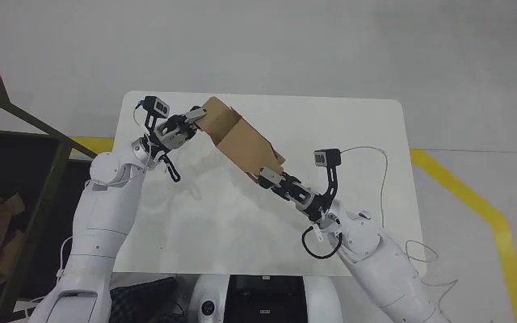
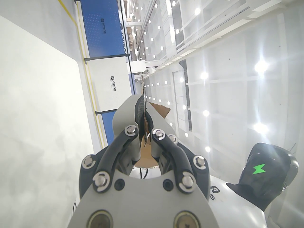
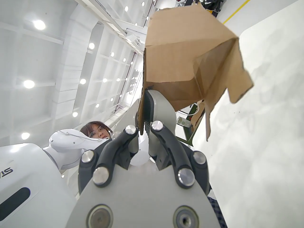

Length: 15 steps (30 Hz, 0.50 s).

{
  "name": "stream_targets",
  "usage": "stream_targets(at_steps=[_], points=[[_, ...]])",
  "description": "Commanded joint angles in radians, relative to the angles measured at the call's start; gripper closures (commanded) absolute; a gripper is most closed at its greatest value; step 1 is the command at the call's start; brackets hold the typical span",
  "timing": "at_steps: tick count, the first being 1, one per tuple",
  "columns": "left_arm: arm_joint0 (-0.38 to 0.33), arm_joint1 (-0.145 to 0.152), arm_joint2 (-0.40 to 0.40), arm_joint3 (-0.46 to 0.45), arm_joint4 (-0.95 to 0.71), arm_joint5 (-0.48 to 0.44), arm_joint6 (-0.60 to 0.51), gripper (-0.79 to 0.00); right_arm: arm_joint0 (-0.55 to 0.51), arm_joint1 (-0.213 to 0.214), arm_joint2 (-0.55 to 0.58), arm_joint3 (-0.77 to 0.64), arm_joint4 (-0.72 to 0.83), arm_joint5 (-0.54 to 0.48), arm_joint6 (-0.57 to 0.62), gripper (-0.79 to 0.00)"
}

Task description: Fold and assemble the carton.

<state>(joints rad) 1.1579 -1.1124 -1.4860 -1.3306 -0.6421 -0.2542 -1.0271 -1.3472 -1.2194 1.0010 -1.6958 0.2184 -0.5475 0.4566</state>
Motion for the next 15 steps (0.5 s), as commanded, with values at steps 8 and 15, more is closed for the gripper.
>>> stream_targets(at_steps=[8,15], points=[[0.028,0.010,-0.024,-0.025,0.005,0.034,-0.028,0.000,0.009,0.001,0.023,0.006,0.012,0.010,0.026,0.000],[0.041,0.015,-0.037,-0.037,0.004,0.046,-0.019,0.000,0.016,-0.001,0.028,0.008,0.026,0.011,0.042,0.000]])
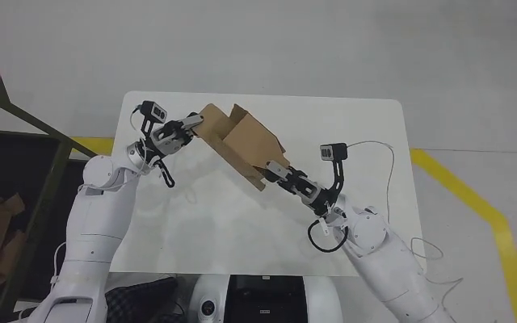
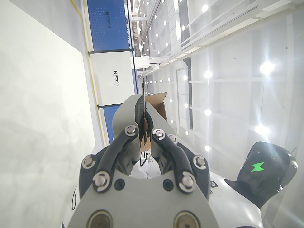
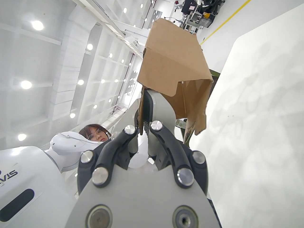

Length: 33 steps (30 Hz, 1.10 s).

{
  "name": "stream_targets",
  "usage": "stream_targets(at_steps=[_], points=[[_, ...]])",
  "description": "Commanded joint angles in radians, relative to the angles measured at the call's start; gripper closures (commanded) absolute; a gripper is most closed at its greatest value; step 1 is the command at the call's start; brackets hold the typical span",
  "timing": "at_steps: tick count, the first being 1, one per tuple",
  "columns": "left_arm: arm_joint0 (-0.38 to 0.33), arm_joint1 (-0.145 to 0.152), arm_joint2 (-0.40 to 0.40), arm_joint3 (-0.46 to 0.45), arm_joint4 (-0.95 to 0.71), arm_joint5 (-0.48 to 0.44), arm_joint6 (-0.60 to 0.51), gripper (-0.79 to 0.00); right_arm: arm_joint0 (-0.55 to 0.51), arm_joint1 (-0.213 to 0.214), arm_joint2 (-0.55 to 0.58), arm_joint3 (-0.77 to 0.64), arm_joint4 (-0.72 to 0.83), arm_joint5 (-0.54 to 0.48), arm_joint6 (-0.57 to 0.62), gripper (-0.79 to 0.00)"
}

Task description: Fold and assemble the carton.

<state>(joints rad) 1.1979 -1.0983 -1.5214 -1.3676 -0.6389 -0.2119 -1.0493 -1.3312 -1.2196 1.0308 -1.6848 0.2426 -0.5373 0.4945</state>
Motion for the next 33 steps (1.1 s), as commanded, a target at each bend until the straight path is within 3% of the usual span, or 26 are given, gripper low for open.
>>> stream_targets(at_steps=[1,2,3,4,12,21,29,33], points=[[0.002,0.001,-0.003,0.001,0.002,0.006,0.009,-0.058,0.000,-0.001,-0.003,-0.005,0.004,0.000,0.007,0.000],[0.002,0.001,-0.003,0.001,0.004,0.007,0.015,-0.262,0.000,-0.001,-0.005,-0.006,0.006,0.001,0.008,0.000],[0.002,0.001,-0.003,0.001,0.005,0.008,0.020,-0.560,0.001,-0.002,-0.006,-0.008,0.007,0.000,0.009,0.000],[0.002,0.002,-0.003,0.001,0.005,0.010,0.024,-0.785,0.001,-0.003,-0.007,-0.008,0.007,0.000,0.009,0.000],[0.005,0.005,-0.015,-0.003,0.010,0.009,0.056,-0.785,0.016,-0.006,-0.009,-0.007,0.016,-0.013,0.029,0.000],[0.006,0.010,-0.044,-0.042,-0.033,0.016,0.041,-0.785,0.048,0.000,-0.002,0.003,0.035,-0.005,0.157,0.000],[-0.001,0.022,-0.033,-0.064,-0.083,0.198,-0.122,-0.785,0.076,-0.001,-0.021,0.029,0.102,0.013,0.255,0.000],[-0.004,0.027,-0.020,-0.061,-0.062,0.217,-0.167,-0.785,0.098,-0.004,-0.037,0.054,0.157,0.006,0.308,0.000]])
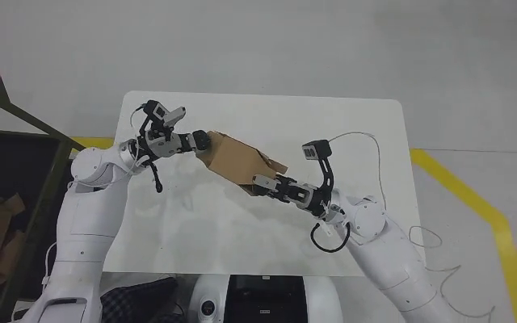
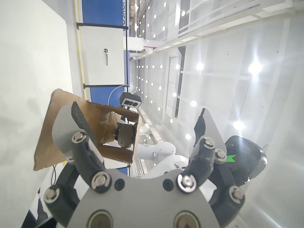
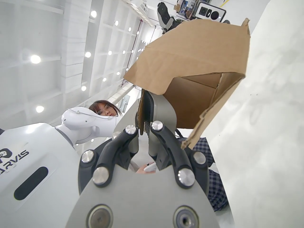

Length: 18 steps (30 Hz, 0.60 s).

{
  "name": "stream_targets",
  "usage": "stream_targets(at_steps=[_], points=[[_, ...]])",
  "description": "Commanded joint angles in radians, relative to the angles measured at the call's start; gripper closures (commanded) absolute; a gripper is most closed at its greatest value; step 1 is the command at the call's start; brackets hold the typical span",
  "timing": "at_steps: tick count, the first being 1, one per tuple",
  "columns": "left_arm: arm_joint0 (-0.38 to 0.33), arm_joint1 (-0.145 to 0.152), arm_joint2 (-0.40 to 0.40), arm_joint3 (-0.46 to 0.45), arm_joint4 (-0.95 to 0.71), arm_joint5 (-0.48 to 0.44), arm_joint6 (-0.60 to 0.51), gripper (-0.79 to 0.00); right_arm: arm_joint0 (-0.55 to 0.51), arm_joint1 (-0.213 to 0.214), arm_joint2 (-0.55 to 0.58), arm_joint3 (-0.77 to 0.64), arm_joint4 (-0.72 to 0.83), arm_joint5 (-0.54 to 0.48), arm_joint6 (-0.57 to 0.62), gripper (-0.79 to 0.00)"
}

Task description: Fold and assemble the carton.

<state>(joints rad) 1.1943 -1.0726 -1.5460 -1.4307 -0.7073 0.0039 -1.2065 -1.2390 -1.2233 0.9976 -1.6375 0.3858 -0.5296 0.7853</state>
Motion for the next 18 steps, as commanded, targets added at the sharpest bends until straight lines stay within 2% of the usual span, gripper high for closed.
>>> stream_targets(at_steps=[1,4,11,18], points=[[-0.002,0.002,0.011,0.005,0.010,0.011,-0.025,-0.785,0.013,-0.001,-0.006,0.015,0.024,-0.002,0.034,0.000],[-0.011,0.006,0.030,0.012,0.022,0.050,-0.089,-0.785,0.032,-0.003,-0.016,0.035,0.064,0.005,0.075,0.000],[-0.024,0.009,0.057,0.018,0.002,0.059,-0.151,-0.785,0.075,-0.012,-0.042,0.082,0.116,0.017,0.128,0.000],[-0.036,0.010,0.049,0.022,-0.022,0.046,-0.145,-0.785,0.092,-0.017,-0.047,0.119,0.164,0.015,0.152,0.000]])
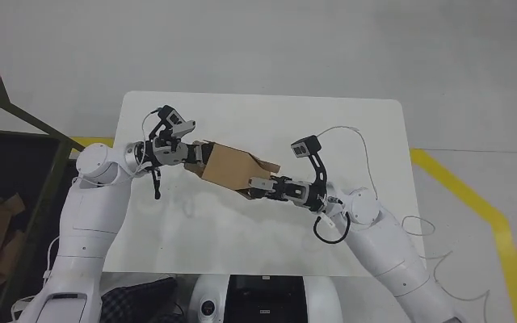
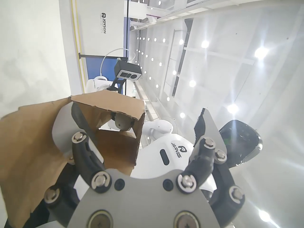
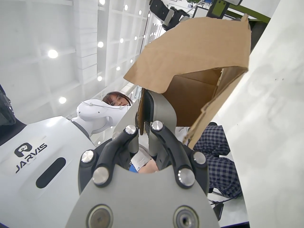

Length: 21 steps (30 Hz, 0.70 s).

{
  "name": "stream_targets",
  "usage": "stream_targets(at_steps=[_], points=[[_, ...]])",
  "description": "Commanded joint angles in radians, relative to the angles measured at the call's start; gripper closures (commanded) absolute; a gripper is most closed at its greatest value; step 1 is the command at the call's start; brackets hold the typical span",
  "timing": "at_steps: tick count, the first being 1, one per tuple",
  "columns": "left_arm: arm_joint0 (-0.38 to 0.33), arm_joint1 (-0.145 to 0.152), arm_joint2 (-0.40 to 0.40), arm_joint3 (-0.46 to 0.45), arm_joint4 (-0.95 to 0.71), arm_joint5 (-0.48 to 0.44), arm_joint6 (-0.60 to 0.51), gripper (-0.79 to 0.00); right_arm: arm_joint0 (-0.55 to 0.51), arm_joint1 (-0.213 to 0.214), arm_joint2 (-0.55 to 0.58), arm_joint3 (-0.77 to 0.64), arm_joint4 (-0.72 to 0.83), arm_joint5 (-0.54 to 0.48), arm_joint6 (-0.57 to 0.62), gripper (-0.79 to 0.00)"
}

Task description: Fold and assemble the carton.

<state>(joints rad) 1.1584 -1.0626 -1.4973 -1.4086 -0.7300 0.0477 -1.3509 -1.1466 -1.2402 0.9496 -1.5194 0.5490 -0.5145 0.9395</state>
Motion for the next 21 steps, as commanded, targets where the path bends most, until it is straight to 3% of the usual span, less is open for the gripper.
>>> stream_targets(at_steps=[1,12,21], points=[[0.000,0.000,0.000,0.000,0.001,0.002,-0.001,-0.785,0.000,0.000,0.001,0.001,0.001,0.000,-0.002,0.000],[0.012,0.000,0.005,-0.021,0.006,0.001,0.040,-0.785,-0.006,-0.001,-0.004,-0.014,0.002,0.018,-0.015,0.000],[-0.023,0.008,0.012,0.020,-0.016,-0.002,-0.069,-0.785,0.039,-0.010,0.002,0.054,0.143,0.020,0.081,0.000]])
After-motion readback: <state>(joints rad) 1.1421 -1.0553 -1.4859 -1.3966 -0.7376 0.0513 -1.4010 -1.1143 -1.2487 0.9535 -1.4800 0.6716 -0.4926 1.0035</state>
